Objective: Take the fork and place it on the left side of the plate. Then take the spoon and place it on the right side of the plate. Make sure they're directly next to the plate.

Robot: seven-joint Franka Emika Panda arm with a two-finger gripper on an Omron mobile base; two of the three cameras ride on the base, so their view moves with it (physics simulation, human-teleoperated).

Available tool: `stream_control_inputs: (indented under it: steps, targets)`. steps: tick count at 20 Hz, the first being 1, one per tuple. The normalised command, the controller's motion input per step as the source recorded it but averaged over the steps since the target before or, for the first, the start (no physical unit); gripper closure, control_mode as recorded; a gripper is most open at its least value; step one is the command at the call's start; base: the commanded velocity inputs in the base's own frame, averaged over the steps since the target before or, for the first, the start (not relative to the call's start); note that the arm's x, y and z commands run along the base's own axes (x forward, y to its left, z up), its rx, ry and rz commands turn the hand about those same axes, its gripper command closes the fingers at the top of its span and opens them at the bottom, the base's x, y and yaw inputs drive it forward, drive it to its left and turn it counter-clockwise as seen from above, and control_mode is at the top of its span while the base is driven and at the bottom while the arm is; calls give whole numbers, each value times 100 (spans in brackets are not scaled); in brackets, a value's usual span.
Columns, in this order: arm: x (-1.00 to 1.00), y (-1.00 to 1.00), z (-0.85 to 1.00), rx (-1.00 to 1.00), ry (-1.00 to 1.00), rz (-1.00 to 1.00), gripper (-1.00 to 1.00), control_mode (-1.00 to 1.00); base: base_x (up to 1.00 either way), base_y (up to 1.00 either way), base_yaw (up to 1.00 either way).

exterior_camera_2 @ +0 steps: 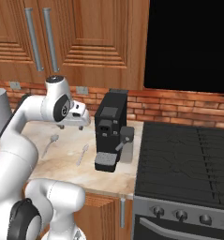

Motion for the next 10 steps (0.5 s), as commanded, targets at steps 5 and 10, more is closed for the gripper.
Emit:
stream_control_inputs:
  steps: [5, 10]
  targets:
    - [6, 27, -49, -5, 0, 0, -100, -100, 0, 0, 0]
    - [5, 4, -39, 0, 0, 0, -100, -100, 0, 0, 0]
